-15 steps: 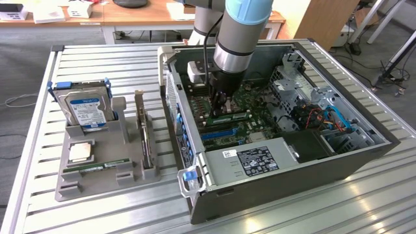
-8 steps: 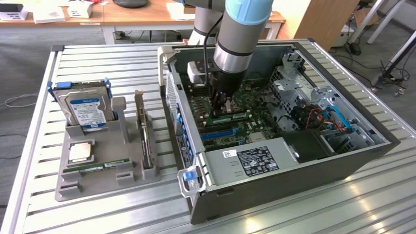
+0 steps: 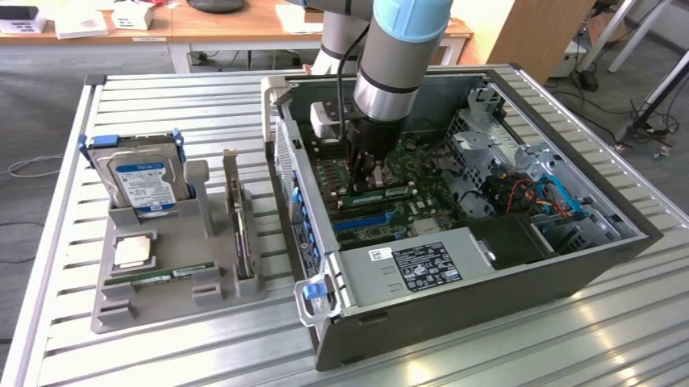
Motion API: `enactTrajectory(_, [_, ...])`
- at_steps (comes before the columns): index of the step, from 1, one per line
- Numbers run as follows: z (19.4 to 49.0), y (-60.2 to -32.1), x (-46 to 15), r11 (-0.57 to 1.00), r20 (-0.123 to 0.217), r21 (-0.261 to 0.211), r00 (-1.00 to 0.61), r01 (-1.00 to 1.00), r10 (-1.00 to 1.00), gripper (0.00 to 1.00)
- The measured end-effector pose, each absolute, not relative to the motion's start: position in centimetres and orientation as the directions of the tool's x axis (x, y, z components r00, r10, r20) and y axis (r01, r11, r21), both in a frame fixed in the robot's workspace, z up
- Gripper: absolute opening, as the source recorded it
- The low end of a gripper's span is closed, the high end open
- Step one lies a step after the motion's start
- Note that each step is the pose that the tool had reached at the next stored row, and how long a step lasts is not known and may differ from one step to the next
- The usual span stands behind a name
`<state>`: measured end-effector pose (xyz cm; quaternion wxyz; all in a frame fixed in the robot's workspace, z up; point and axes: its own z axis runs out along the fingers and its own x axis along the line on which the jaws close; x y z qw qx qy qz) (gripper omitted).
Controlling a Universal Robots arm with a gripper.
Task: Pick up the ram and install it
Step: 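Press down the ram until it locks into place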
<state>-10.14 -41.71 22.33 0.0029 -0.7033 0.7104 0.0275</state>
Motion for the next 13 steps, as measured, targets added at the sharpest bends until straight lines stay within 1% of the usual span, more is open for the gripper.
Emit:
enactTrajectory(4, [22.5,-41.7,-10.1,0.009,-0.044,0.034,-0.011,-0.999,-0.999,0.11])
enactTrajectory(13, [23.9,-41.7,-10.1,0.009,-0.043,0.035,-0.011,-0.999,-0.999,0.11])
